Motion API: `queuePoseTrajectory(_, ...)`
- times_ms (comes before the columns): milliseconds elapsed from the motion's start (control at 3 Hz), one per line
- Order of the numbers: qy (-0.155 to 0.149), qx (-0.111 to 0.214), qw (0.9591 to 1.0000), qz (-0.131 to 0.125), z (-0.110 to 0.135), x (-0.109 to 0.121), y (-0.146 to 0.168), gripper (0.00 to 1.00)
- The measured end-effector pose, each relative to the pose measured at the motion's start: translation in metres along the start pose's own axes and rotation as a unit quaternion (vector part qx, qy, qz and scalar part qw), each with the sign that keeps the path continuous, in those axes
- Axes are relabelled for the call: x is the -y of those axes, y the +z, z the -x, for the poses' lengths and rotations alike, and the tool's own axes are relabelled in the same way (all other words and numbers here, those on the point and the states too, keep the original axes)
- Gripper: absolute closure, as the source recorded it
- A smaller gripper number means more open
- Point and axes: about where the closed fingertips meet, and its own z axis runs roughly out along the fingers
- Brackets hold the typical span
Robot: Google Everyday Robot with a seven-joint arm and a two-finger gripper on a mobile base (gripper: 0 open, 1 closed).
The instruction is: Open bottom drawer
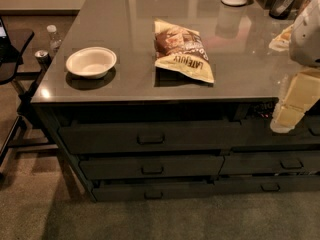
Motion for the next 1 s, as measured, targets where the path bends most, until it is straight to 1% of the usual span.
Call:
queuePoseTrajectory(333, 0.0, 0.0, 1.0, 0.0, 0.0, 0.0, 0.0, 0.0)
queuePoseTrajectory(667, 0.011, 0.01, 0.9999, -0.004, -0.003, -0.001, 0.005, 0.0)
queuePoseTrajectory(1000, 0.034, 0.022, 0.9992, 0.003, -0.008, -0.014, 0.038, 0.0)
